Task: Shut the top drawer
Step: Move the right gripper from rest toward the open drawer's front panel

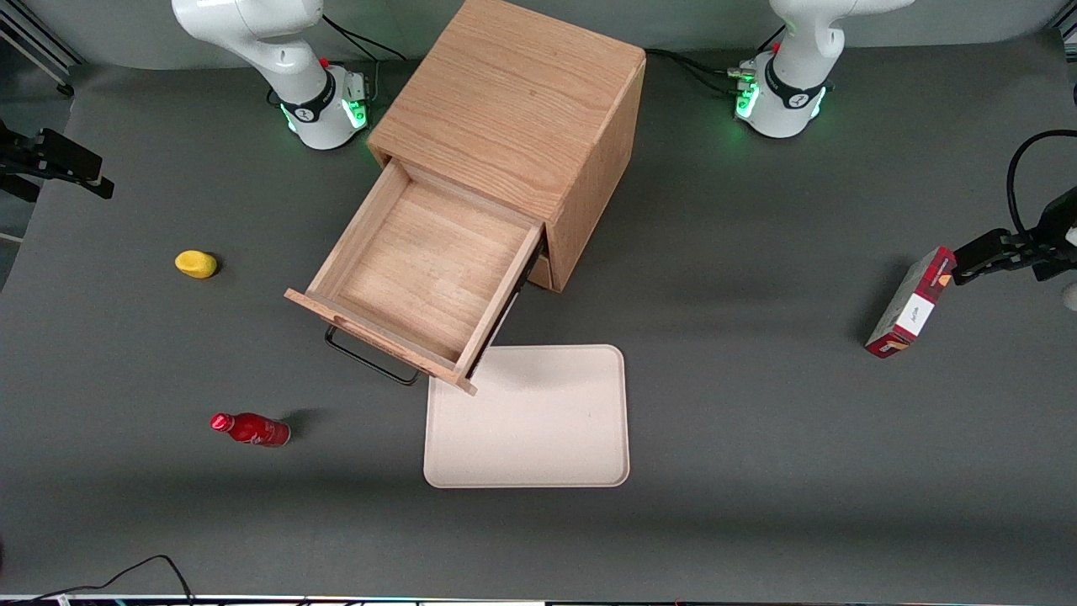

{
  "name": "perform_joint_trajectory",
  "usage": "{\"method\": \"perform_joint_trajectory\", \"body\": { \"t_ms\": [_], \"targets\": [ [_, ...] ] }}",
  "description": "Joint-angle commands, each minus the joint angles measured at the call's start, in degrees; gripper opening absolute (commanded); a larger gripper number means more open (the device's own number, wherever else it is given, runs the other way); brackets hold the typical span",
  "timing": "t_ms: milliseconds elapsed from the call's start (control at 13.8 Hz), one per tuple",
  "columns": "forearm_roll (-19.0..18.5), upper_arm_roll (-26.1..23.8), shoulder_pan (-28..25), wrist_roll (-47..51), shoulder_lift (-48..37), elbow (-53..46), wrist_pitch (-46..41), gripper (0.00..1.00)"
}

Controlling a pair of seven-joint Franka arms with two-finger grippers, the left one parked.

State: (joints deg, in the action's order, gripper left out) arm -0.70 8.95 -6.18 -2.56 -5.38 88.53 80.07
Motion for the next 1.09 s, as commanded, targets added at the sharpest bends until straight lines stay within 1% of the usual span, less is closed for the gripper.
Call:
{"method": "perform_joint_trajectory", "body": {
  "t_ms": [0, 873, 1018],
  "targets": [
    [0.00, -0.07, 0.29, -0.78, 0.11, -0.64, -0.17, 1.00],
    [-0.44, -0.42, 0.20, -1.13, 0.90, -1.78, 0.35, 1.00],
    [0.08, -0.51, -0.15, -1.31, 3.26, -4.75, 0.44, 1.00]
  ]
}}
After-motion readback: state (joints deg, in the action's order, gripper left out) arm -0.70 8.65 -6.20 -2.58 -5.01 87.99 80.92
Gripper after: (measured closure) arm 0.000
